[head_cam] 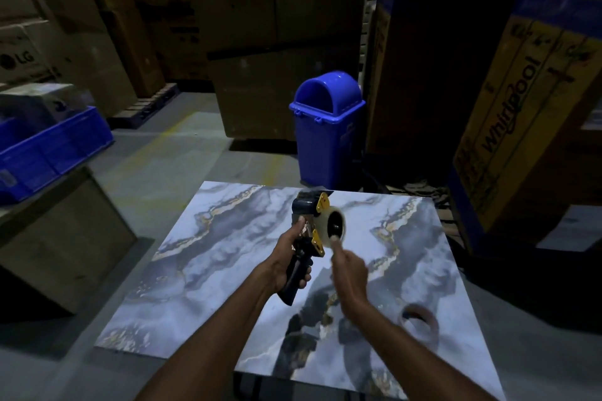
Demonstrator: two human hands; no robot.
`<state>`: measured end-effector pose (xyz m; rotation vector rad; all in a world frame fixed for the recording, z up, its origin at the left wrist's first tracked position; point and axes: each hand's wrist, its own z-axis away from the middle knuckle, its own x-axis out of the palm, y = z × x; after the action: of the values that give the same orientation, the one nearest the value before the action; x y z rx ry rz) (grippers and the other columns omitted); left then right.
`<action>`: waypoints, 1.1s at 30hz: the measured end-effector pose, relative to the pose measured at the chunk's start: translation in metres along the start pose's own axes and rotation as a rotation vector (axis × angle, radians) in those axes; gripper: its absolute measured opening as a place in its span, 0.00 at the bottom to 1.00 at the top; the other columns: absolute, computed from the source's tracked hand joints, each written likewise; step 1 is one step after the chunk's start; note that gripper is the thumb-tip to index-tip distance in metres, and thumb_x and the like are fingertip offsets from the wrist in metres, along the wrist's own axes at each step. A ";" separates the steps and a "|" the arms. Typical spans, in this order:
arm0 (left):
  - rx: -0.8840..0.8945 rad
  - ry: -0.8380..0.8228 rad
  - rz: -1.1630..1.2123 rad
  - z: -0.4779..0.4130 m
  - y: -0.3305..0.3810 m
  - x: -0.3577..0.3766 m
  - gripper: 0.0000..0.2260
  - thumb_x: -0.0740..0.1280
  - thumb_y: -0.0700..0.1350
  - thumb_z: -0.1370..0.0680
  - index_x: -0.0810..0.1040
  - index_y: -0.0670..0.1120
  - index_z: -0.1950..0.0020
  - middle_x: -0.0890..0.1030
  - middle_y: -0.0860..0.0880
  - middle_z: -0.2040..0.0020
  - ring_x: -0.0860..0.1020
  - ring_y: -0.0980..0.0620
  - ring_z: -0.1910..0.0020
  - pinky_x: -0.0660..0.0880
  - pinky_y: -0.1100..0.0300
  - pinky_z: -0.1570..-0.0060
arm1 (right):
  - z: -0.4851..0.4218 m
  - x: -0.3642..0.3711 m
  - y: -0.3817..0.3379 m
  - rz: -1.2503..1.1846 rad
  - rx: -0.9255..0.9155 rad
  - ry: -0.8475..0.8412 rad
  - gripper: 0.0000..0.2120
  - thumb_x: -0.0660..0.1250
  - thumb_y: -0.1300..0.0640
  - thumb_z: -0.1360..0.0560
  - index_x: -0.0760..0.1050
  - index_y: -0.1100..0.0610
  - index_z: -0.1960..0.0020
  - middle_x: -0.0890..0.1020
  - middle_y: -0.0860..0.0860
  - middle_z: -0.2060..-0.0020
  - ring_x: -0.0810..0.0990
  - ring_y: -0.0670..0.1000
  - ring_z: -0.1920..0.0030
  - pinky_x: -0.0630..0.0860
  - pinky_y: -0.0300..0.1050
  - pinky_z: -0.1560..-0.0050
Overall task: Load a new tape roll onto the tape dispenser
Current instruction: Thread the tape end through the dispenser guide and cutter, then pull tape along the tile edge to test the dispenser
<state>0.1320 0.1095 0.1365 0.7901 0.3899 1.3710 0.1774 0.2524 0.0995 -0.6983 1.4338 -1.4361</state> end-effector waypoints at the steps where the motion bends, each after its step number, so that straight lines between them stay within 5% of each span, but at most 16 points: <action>1: 0.019 -0.007 0.008 0.001 0.002 0.004 0.41 0.65 0.80 0.35 0.81 0.39 0.63 0.74 0.43 0.68 0.72 0.45 0.73 0.67 0.60 0.72 | 0.009 0.001 0.005 0.011 0.041 -0.096 0.32 0.60 0.27 0.27 0.74 0.55 0.67 0.77 0.51 0.72 0.74 0.51 0.70 0.71 0.46 0.64; 4: 0.123 0.003 0.073 0.003 0.001 0.018 0.36 0.64 0.76 0.29 0.81 0.41 0.58 0.81 0.43 0.66 0.78 0.46 0.72 0.74 0.59 0.69 | 0.018 0.006 0.006 -0.115 0.252 -0.487 0.39 0.61 0.21 0.33 0.83 0.57 0.52 0.87 0.52 0.59 0.84 0.50 0.58 0.82 0.46 0.57; 7: 0.157 0.054 0.113 0.005 -0.007 0.033 0.33 0.64 0.74 0.27 0.85 0.42 0.55 0.84 0.42 0.61 0.82 0.45 0.63 0.79 0.56 0.60 | 0.017 0.008 -0.004 -0.329 0.333 -0.677 0.27 0.66 0.31 0.26 0.83 0.51 0.42 0.87 0.52 0.48 0.86 0.54 0.49 0.82 0.48 0.52; 9: 0.143 0.056 0.151 0.008 -0.017 0.041 0.31 0.64 0.74 0.27 0.87 0.46 0.57 0.86 0.43 0.62 0.84 0.45 0.61 0.79 0.56 0.59 | 0.017 0.005 -0.007 -0.462 0.371 -0.666 0.20 0.70 0.39 0.25 0.82 0.52 0.41 0.85 0.50 0.57 0.80 0.50 0.65 0.72 0.42 0.69; 11: 0.157 0.071 0.189 0.010 -0.025 0.045 0.30 0.63 0.74 0.27 0.88 0.48 0.54 0.87 0.44 0.61 0.85 0.45 0.57 0.79 0.53 0.56 | 0.017 0.001 -0.006 -0.476 0.374 -0.655 0.16 0.71 0.45 0.24 0.80 0.54 0.42 0.79 0.49 0.67 0.70 0.47 0.72 0.61 0.40 0.74; 15: 0.175 0.086 0.251 0.017 -0.047 0.049 0.30 0.64 0.75 0.28 0.87 0.49 0.55 0.86 0.46 0.63 0.86 0.48 0.63 0.79 0.57 0.63 | 0.030 -0.008 -0.001 -0.353 0.404 -0.668 0.11 0.68 0.49 0.22 0.79 0.54 0.43 0.79 0.51 0.65 0.73 0.49 0.67 0.63 0.43 0.69; 18: 0.234 0.078 0.230 0.021 -0.061 0.044 0.32 0.68 0.78 0.34 0.84 0.48 0.62 0.84 0.46 0.63 0.84 0.47 0.62 0.80 0.55 0.56 | 0.043 -0.013 0.003 -0.288 0.449 -0.685 0.10 0.68 0.46 0.23 0.80 0.51 0.47 0.82 0.54 0.55 0.77 0.54 0.53 0.71 0.47 0.57; 21: 0.272 0.126 0.064 0.026 -0.065 0.033 0.39 0.64 0.82 0.37 0.89 0.49 0.52 0.88 0.43 0.52 0.87 0.43 0.50 0.82 0.44 0.41 | 0.053 -0.010 0.006 -0.272 0.356 -0.606 0.13 0.70 0.45 0.29 0.82 0.50 0.48 0.86 0.50 0.53 0.82 0.50 0.52 0.74 0.45 0.52; 23: 0.320 0.191 -0.099 0.034 -0.065 0.024 0.42 0.59 0.85 0.37 0.89 0.51 0.51 0.88 0.43 0.51 0.87 0.44 0.49 0.83 0.42 0.44 | 0.063 -0.002 0.004 -0.313 0.266 -0.556 0.16 0.71 0.44 0.32 0.83 0.47 0.46 0.88 0.48 0.52 0.86 0.46 0.53 0.78 0.42 0.56; 29: 0.598 0.634 -0.771 0.063 -0.075 -0.020 0.44 0.46 0.79 0.27 0.82 0.44 0.72 0.83 0.47 0.70 0.81 0.48 0.66 0.77 0.50 0.58 | 0.092 0.023 0.014 -0.395 0.210 -0.275 0.11 0.71 0.56 0.31 0.84 0.57 0.50 0.87 0.60 0.54 0.85 0.59 0.54 0.78 0.50 0.54; 31: 0.620 0.627 -0.650 0.067 -0.074 -0.043 0.39 0.50 0.74 0.24 0.83 0.45 0.70 0.85 0.46 0.68 0.82 0.46 0.64 0.78 0.50 0.57 | 0.103 0.023 0.022 -0.378 0.237 -0.240 0.09 0.72 0.61 0.30 0.82 0.61 0.51 0.84 0.62 0.57 0.85 0.59 0.58 0.80 0.54 0.57; 33: 0.552 0.437 -0.253 0.070 -0.065 -0.059 0.34 0.55 0.69 0.21 0.83 0.42 0.64 0.85 0.44 0.65 0.81 0.45 0.65 0.77 0.52 0.60 | 0.116 0.021 0.030 -0.290 0.225 -0.231 0.09 0.72 0.62 0.29 0.79 0.64 0.51 0.83 0.63 0.58 0.87 0.60 0.59 0.83 0.58 0.57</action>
<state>0.2148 0.0340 0.1284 0.8434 1.2072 1.1990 0.2798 0.1898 0.0832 -0.9217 1.0037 -1.6478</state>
